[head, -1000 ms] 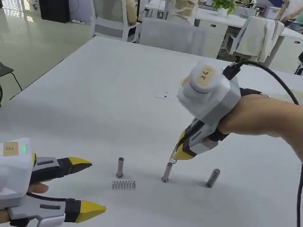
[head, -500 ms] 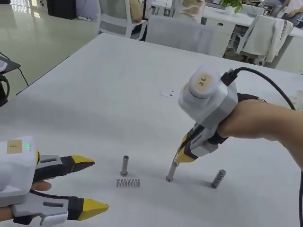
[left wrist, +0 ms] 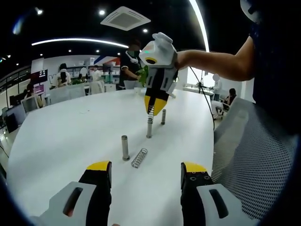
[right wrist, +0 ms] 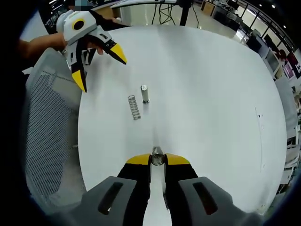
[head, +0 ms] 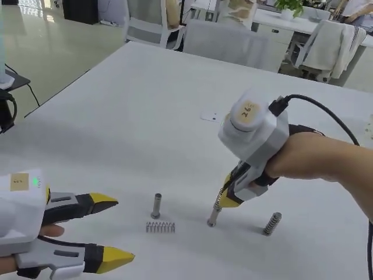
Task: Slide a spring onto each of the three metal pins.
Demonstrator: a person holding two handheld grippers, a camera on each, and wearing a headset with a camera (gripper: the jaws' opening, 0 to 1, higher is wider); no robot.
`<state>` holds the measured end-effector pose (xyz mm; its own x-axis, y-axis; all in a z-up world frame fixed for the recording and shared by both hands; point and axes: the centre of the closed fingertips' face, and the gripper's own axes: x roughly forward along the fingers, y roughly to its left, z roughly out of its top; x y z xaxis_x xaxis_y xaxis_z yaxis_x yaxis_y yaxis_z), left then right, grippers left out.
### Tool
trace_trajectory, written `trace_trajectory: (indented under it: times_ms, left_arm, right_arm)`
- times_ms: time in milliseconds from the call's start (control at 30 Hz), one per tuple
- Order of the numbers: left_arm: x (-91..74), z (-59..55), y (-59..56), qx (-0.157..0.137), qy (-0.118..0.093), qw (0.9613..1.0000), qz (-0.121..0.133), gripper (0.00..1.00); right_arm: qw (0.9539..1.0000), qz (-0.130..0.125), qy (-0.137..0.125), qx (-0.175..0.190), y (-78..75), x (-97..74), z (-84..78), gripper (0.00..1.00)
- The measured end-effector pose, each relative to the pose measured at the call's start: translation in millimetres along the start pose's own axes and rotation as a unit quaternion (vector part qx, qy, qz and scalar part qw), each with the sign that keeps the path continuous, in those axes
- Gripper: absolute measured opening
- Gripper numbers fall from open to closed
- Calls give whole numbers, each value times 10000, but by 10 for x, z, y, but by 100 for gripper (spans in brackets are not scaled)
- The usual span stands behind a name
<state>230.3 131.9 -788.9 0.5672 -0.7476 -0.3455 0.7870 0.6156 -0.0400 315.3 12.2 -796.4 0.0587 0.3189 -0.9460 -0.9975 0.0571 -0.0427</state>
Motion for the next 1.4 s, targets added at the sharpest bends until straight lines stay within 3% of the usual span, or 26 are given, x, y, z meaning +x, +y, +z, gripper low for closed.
trace_trajectory:
  times_ms: [1033,1400]
  left_arm:
    - [-4,-19,-17,-8,41,10000,-8,53]
    - [11,-29,-21,-4,53,10000,-28,53]
  right_arm:
    - [9997,22,149,176,11,379,-128,9]
    - [9998,51,80,185,9,374,-104,9]
